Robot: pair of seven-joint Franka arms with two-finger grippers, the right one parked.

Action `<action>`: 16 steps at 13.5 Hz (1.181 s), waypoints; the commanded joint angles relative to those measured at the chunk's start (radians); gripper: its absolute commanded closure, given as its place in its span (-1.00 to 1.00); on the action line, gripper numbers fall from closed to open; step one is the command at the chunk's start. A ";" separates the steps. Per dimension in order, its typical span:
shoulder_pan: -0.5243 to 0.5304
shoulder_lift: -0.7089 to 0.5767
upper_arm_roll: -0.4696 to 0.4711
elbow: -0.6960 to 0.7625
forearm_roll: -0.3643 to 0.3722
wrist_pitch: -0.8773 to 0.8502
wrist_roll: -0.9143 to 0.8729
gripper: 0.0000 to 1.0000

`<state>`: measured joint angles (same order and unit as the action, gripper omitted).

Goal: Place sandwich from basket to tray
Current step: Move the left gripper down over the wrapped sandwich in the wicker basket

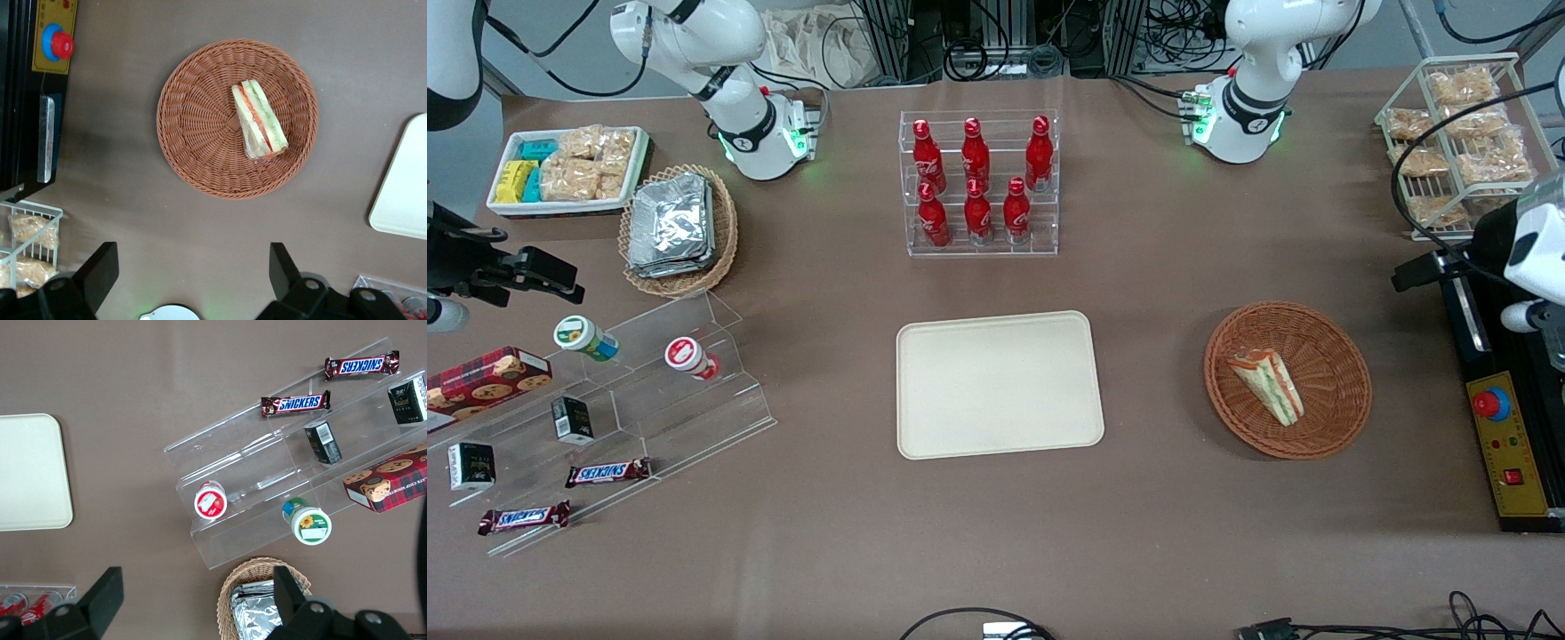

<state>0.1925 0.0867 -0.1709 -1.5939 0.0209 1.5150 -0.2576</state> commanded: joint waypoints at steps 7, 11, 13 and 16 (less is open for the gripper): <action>-0.028 0.249 -0.016 0.038 -0.003 0.080 -0.293 -1.00; -0.054 0.369 -0.016 0.034 -0.004 0.167 -0.385 -1.00; -0.076 0.415 -0.015 0.026 -0.001 0.229 -0.420 -1.00; -0.068 0.449 -0.015 0.025 -0.004 0.301 -0.425 -1.00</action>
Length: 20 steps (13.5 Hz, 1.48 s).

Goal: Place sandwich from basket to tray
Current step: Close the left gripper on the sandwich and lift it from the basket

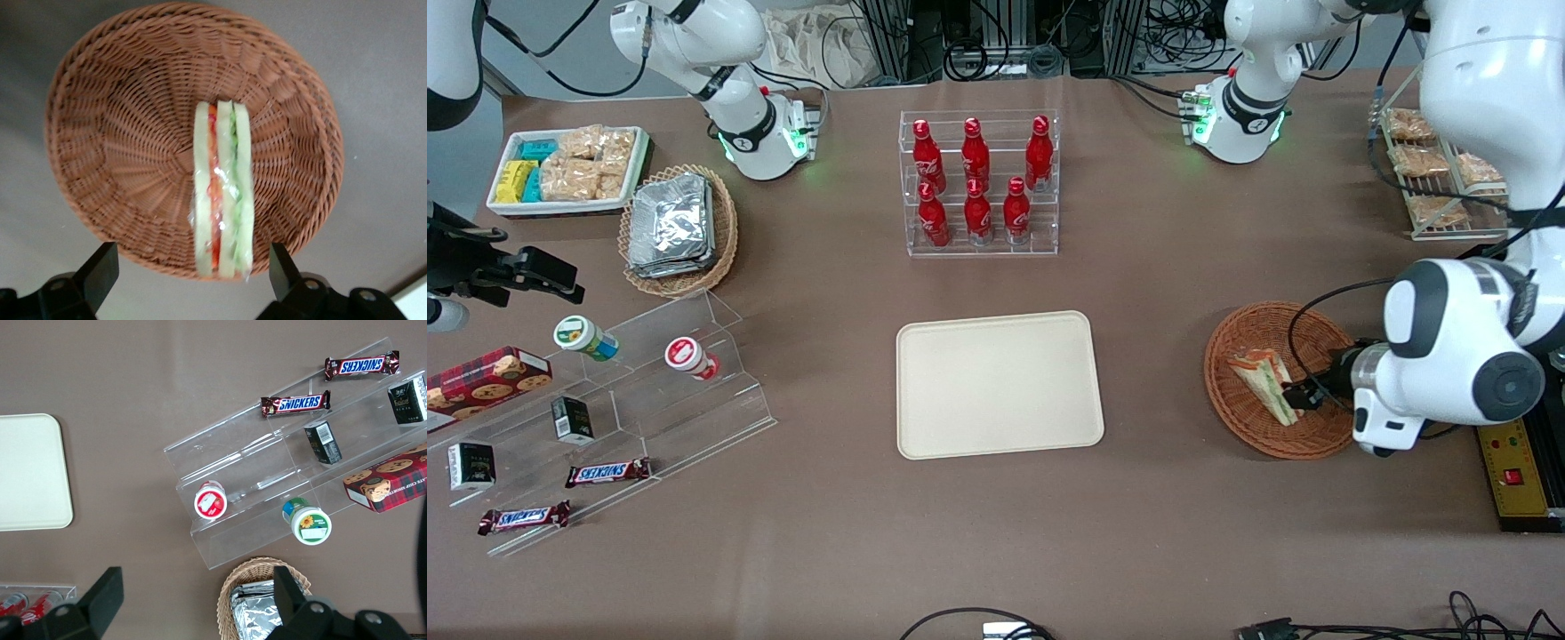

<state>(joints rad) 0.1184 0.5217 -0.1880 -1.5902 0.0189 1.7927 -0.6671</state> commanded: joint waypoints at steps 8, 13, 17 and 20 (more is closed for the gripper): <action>-0.002 0.109 0.002 -0.016 -0.030 0.166 -0.049 -1.00; -0.005 0.132 0.002 -0.053 -0.063 0.197 -0.054 -1.00; -0.005 0.110 0.002 -0.114 -0.071 0.194 -0.061 -1.00; -0.003 0.089 0.002 -0.139 -0.069 0.191 -0.075 -0.74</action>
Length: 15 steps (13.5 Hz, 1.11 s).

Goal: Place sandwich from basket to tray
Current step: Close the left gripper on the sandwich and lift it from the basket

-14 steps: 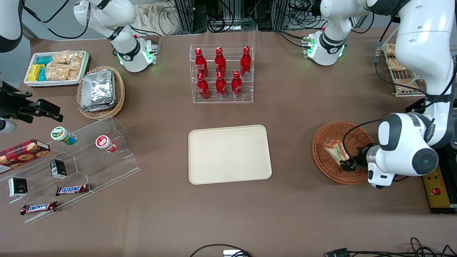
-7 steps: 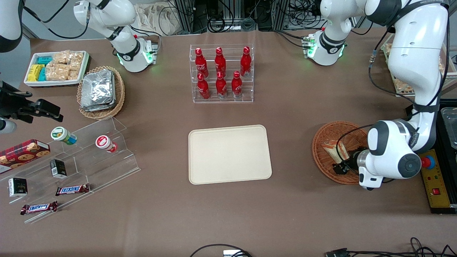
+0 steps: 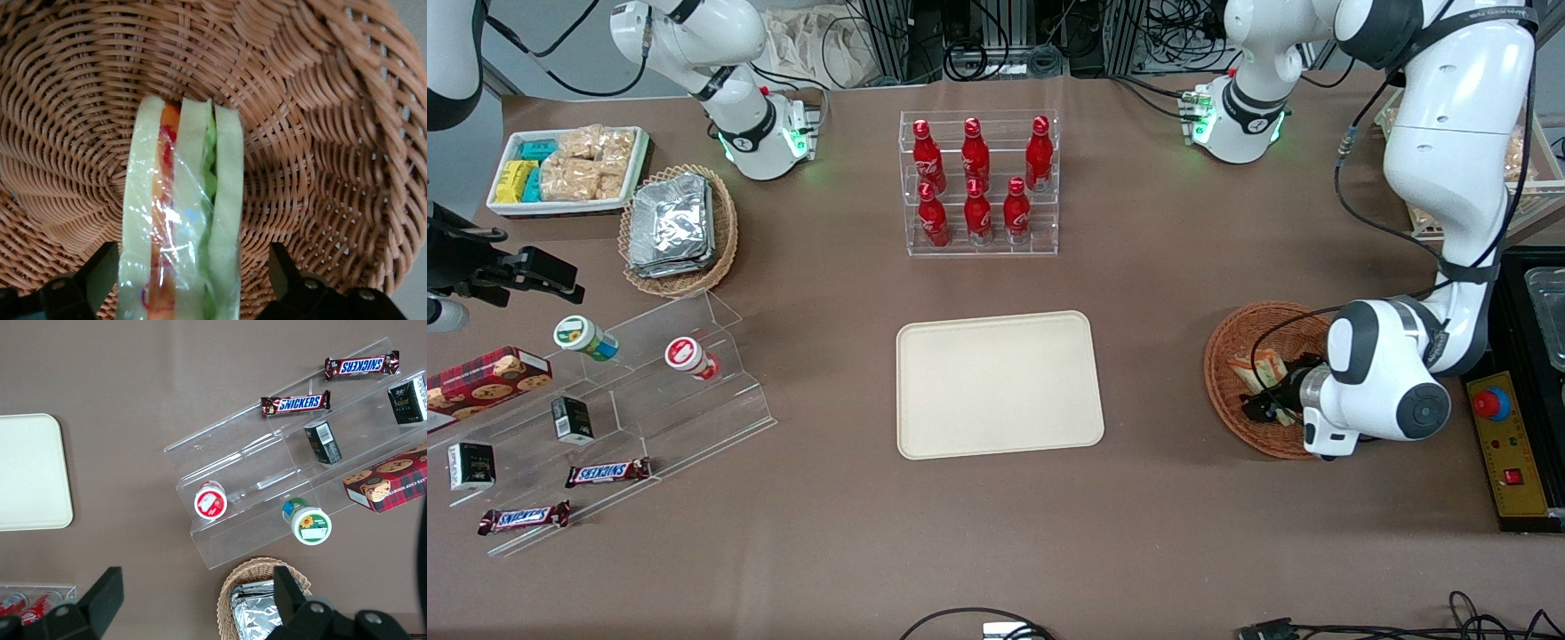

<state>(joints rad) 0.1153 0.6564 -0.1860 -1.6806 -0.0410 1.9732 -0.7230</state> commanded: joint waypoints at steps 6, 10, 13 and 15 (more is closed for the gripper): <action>-0.003 -0.121 0.000 -0.056 -0.005 -0.022 -0.081 1.00; -0.005 -0.228 -0.006 -0.045 0.006 -0.097 -0.061 1.00; -0.019 -0.294 -0.050 -0.025 0.030 -0.102 -0.006 1.00; -0.035 -0.287 -0.093 0.027 0.032 -0.132 0.027 1.00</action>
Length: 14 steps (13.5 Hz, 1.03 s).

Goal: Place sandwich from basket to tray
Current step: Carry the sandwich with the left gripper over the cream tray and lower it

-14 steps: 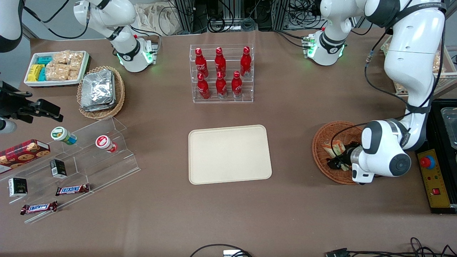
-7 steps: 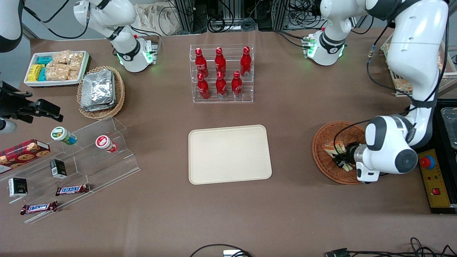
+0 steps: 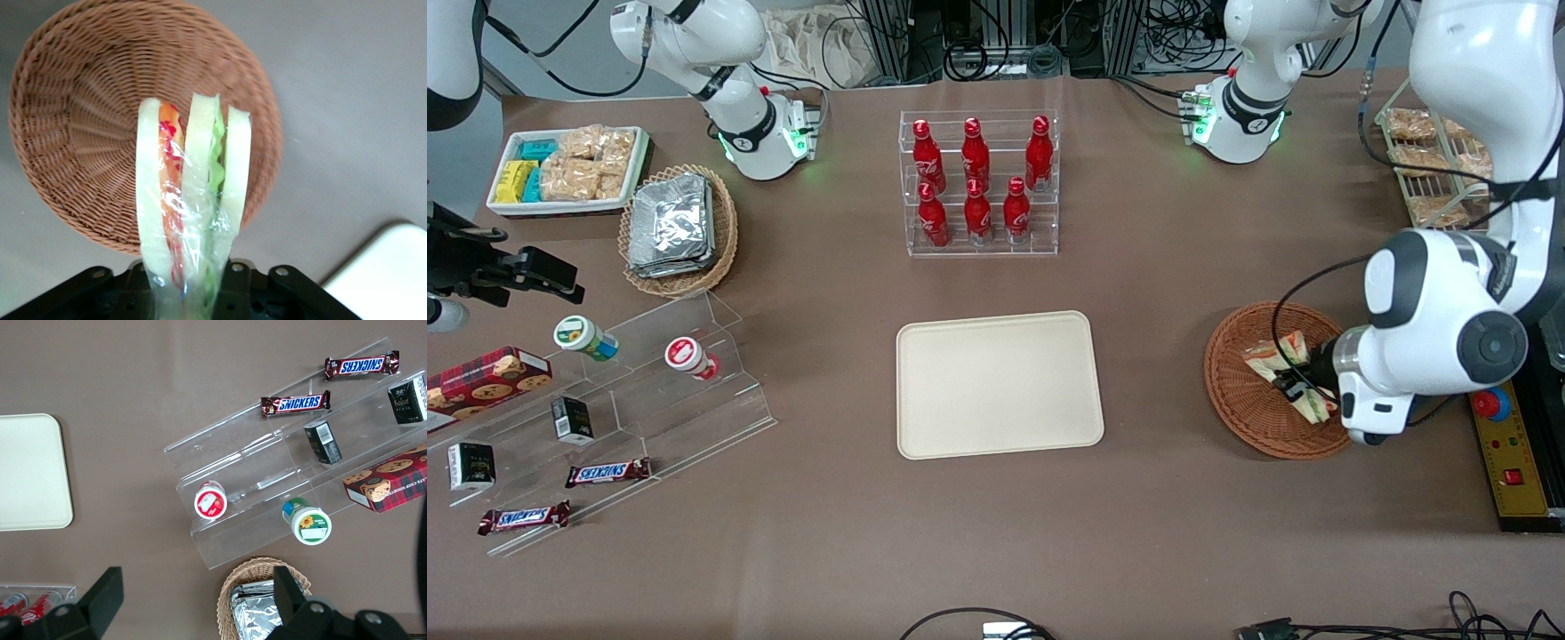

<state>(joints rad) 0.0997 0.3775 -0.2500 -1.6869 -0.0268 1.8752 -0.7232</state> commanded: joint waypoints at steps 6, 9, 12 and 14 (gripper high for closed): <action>-0.208 0.082 -0.048 0.176 0.013 -0.067 0.037 1.00; -0.305 0.177 -0.048 0.248 0.007 -0.054 0.042 1.00; -0.356 0.277 -0.049 0.315 0.005 -0.051 0.045 1.00; -0.386 0.322 -0.054 0.319 0.001 -0.021 0.127 1.00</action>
<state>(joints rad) -0.2644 0.6395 -0.3068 -1.4285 -0.0249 1.8513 -0.6611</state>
